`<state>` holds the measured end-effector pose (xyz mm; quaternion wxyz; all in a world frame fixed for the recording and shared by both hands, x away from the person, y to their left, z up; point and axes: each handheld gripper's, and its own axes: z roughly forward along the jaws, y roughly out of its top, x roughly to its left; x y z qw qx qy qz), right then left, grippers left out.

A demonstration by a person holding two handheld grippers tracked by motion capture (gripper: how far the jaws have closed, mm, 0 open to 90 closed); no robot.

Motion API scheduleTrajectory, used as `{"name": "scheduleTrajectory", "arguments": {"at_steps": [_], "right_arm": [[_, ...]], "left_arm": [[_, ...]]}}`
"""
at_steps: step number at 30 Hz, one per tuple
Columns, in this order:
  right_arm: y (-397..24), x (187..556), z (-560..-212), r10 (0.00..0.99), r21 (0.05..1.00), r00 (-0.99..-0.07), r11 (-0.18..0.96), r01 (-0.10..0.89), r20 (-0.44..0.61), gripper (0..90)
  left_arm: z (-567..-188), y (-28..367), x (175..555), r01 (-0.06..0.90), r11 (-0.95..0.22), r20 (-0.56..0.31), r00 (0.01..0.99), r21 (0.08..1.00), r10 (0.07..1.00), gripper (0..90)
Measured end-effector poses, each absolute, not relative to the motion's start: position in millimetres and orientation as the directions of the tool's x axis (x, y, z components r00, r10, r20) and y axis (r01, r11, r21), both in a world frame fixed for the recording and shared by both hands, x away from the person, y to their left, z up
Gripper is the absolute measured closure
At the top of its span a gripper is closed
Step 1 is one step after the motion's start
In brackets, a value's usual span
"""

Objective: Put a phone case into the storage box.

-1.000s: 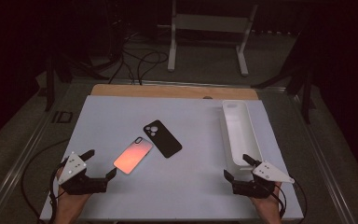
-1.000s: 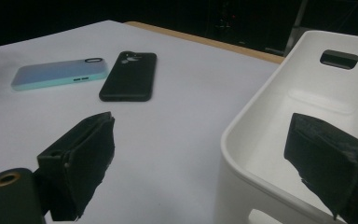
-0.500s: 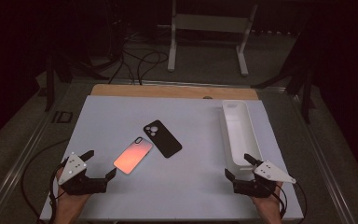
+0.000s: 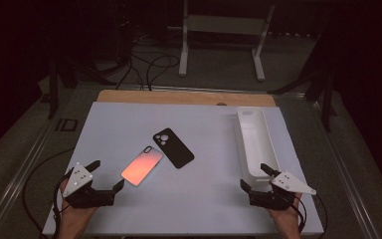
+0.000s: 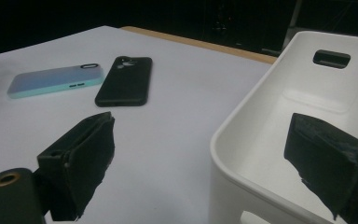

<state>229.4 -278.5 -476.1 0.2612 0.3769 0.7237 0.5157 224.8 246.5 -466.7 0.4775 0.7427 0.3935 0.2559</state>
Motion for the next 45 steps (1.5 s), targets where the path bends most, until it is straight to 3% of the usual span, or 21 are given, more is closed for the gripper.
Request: {"name": "scheduleTrajectory", "arguments": {"at_steps": [25,45], "right_arm": [[-280.0,229.1,-478.2,0.826,0.944,-0.564,0.174,0.280,0.015,8.3],[-281.5,228.1,-478.5,0.832,0.945,-0.555,0.165,0.283,0.021,8.3]], "left_arm": [[-456.8,229.5,244.7,0.353,-0.266,0.018,0.572,0.897,0.820,0.0],[-470.1,211.0,274.0,0.444,-0.307,-0.010,0.581,0.842,0.814,0.0]]}}
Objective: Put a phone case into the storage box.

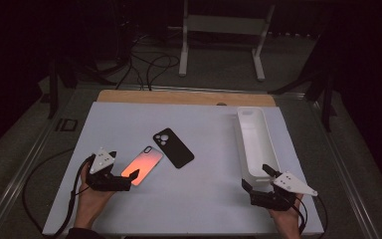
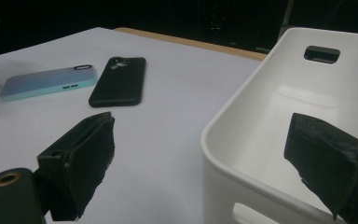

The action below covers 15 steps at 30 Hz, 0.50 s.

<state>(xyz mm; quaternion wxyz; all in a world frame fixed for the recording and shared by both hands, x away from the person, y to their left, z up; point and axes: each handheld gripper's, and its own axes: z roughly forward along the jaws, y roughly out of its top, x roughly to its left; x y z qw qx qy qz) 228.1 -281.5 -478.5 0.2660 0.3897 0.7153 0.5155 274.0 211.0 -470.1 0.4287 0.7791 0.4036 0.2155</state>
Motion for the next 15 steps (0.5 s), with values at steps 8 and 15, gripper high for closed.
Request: {"name": "scheduleTrajectory", "arguments": {"at_steps": [8,15], "right_arm": [[-281.8,228.4,-478.8,0.831,0.945,-0.557,0.165,0.283,0.022,8.3],[-281.6,228.3,-478.8,0.831,0.945,-0.556,0.165,0.283,0.022,8.3]], "left_arm": [[-473.6,203.7,283.1,0.466,-0.333,-0.007,0.589,0.820,0.808,0.0],[-479.2,197.8,294.8,0.486,-0.360,-0.002,0.597,0.796,0.802,0.0]]}}
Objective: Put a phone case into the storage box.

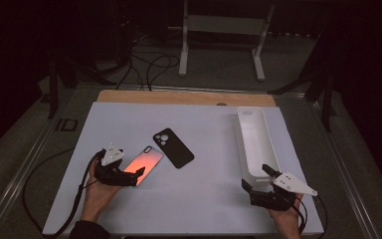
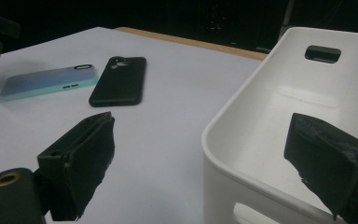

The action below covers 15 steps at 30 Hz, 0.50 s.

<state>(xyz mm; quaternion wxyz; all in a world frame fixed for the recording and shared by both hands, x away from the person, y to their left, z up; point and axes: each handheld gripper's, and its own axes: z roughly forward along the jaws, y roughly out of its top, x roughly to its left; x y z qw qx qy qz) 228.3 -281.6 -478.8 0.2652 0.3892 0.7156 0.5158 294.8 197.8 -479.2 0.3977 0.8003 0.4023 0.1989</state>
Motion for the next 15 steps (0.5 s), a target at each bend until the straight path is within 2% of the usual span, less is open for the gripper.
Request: {"name": "scheduleTrajectory", "arguments": {"at_steps": [15], "right_arm": [[-281.3,228.5,-479.1,0.831,0.944,-0.556,0.166,0.286,0.023,8.3]], "left_arm": [[-490.4,188.7,313.2,0.561,-0.411,-0.019,0.607,0.718,0.795,0.0]]}}
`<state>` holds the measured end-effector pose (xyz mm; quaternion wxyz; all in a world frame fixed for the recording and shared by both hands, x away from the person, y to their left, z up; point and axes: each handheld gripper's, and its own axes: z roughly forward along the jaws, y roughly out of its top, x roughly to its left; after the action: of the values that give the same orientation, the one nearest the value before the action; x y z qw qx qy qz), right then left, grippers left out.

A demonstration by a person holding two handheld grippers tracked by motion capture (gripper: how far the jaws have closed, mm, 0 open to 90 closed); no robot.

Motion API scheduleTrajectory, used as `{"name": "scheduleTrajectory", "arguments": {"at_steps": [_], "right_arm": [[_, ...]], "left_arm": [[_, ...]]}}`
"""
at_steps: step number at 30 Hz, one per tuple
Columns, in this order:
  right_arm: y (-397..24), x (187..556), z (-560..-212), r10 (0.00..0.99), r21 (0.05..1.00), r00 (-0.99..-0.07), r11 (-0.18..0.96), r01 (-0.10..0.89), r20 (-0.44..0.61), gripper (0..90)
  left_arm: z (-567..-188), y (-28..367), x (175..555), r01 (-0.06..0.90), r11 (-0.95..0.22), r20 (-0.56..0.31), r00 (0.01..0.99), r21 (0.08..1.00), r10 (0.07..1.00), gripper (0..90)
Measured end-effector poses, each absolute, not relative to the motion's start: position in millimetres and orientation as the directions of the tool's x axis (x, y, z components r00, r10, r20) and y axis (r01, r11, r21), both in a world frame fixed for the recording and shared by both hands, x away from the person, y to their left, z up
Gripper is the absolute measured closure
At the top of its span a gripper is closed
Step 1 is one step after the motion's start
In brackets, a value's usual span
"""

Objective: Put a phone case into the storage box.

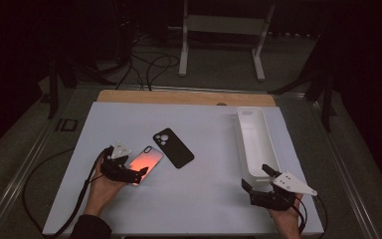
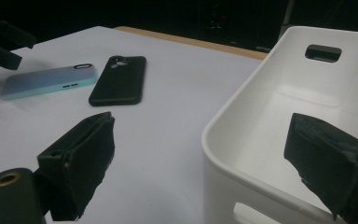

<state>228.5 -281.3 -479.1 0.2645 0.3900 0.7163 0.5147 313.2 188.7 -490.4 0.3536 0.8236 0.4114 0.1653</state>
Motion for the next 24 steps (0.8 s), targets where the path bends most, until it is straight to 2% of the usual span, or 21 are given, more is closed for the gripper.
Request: {"name": "scheduleTrajectory", "arguments": {"at_steps": [6,7,12,15,16,24], "right_arm": [[-281.2,228.7,-479.3,0.830,0.943,-0.557,0.169,0.286,0.020,8.3],[-281.2,228.8,-479.3,0.830,0.943,-0.557,0.170,0.286,0.020,8.3],[-280.9,229.0,-479.6,0.829,0.942,-0.558,0.171,0.287,0.020,8.3],[-280.9,228.9,-479.5,0.829,0.942,-0.558,0.171,0.288,0.020,8.3],[-281.1,228.8,-479.4,0.830,0.942,-0.558,0.170,0.289,0.022,8.3],[-280.8,229.2,-479.8,0.829,0.942,-0.559,0.172,0.290,0.020,8.4]], "left_arm": [[-493.3,184.1,318.7,0.593,-0.440,-0.017,0.608,0.674,0.794,0.0],[-495.3,182.5,321.5,0.613,-0.464,-0.012,0.611,0.639,0.791,0.0],[-499.6,178.2,325.9,0.651,-0.492,-0.012,0.610,0.579,0.793,0.0],[-499.6,178.2,325.9,0.651,-0.492,-0.012,0.610,0.579,0.793,0.0],[-503.4,175.0,328.6,0.683,-0.507,-0.006,0.599,0.526,0.801,0.0],[-507.9,173.5,332.0,0.705,-0.520,-0.014,0.600,0.482,0.800,0.7]]}}
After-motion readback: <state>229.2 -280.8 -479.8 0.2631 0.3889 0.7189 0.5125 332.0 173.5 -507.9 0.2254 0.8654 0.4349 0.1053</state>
